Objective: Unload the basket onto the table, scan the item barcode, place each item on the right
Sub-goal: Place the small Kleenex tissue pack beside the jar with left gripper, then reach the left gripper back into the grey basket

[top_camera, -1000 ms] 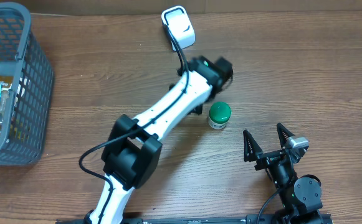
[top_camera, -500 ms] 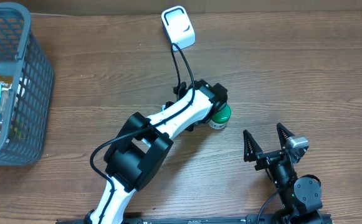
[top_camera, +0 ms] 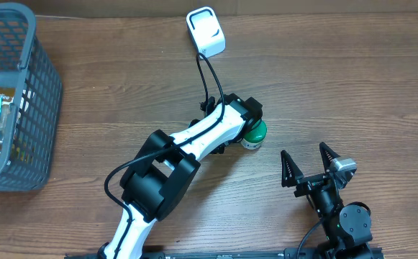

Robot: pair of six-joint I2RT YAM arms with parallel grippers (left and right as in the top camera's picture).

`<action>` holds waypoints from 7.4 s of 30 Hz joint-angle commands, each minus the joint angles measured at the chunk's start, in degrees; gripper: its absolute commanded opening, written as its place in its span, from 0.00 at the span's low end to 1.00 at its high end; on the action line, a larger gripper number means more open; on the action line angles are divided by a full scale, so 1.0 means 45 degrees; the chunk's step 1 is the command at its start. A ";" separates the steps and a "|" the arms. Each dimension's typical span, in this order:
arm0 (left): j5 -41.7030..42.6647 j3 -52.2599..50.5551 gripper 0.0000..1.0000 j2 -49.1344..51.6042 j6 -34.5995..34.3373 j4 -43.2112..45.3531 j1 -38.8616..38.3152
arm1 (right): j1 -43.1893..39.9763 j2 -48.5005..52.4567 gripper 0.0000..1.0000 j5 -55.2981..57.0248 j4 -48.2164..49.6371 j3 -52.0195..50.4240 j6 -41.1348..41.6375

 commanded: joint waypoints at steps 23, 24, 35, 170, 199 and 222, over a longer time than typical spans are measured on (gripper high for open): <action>0.6159 0.2059 0.95 -0.0039 0.3759 -0.0340 0.2851 | -0.0049 -0.0121 1.00 -0.0015 0.0034 -0.0131 0.0000; 0.6183 0.2021 0.95 -0.0039 0.3755 -0.0282 0.2856 | -0.0049 -0.0121 1.00 -0.0015 0.0034 -0.0131 0.0000; 0.6547 0.0287 0.57 -0.0039 0.3609 0.1248 0.2652 | -0.0049 -0.0121 1.00 -0.0015 0.0034 -0.0131 0.0000; 0.5775 0.4172 1.00 -0.4250 0.5391 -0.1695 1.8860 | -0.0049 -0.0121 1.00 -0.0015 0.0034 -0.0131 0.0000; 0.6863 -0.1015 0.39 -0.4245 0.6630 0.3920 1.8855 | -0.0049 -0.0121 1.00 -0.0010 0.0034 -0.0131 0.0000; 0.7038 -0.1030 0.39 -0.4245 0.6305 0.3444 1.8855 | -0.0049 -0.0121 1.00 -0.0010 0.0034 -0.0131 0.0000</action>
